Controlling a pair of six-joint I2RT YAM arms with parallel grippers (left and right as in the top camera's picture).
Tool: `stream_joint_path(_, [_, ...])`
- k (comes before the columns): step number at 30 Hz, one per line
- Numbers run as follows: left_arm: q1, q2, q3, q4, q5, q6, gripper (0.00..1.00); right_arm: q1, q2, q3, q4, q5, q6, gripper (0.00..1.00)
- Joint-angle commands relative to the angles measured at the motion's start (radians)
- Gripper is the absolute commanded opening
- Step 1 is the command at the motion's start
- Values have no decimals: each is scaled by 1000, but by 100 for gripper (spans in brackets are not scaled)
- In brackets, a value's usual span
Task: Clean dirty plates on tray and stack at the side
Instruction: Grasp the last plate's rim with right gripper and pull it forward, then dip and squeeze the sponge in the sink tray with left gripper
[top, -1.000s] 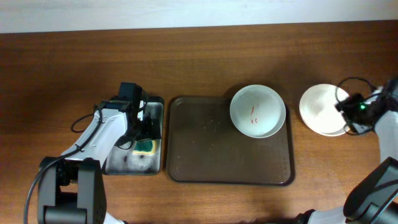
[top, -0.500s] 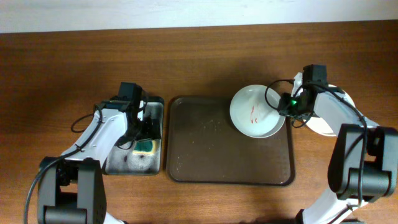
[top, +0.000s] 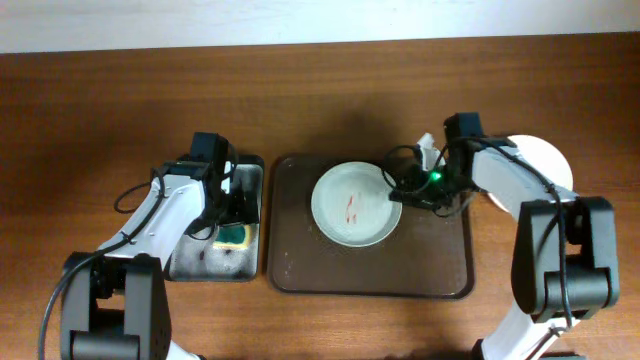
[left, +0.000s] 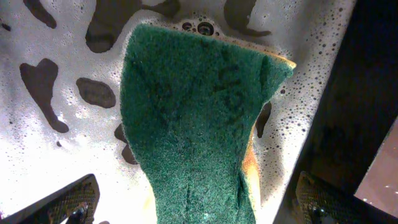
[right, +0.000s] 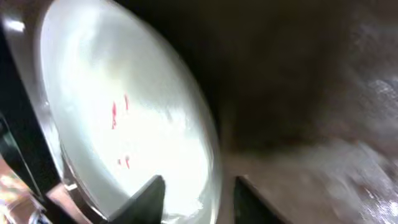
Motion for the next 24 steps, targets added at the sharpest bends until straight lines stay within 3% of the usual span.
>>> stream_joint_path(1, [3,-18,11,2,8,5,100,2,6,9,63,14,-8,46])
stream_joint_path(7, [3,-18,11,2,8,5,99,35,24,7,101,117,-13,38])
stream_joint_path(9, [3,-18,11,2,8,5,99,64,32,5,99,169,-12,28])
stream_joint_path(12, [3,-18,11,1,8,5,99,108,33,-1,97,219,4,4])
stream_joint_path(24, [3,-17,10,51,3,5,99,160,33,-3,60,219,53,4])
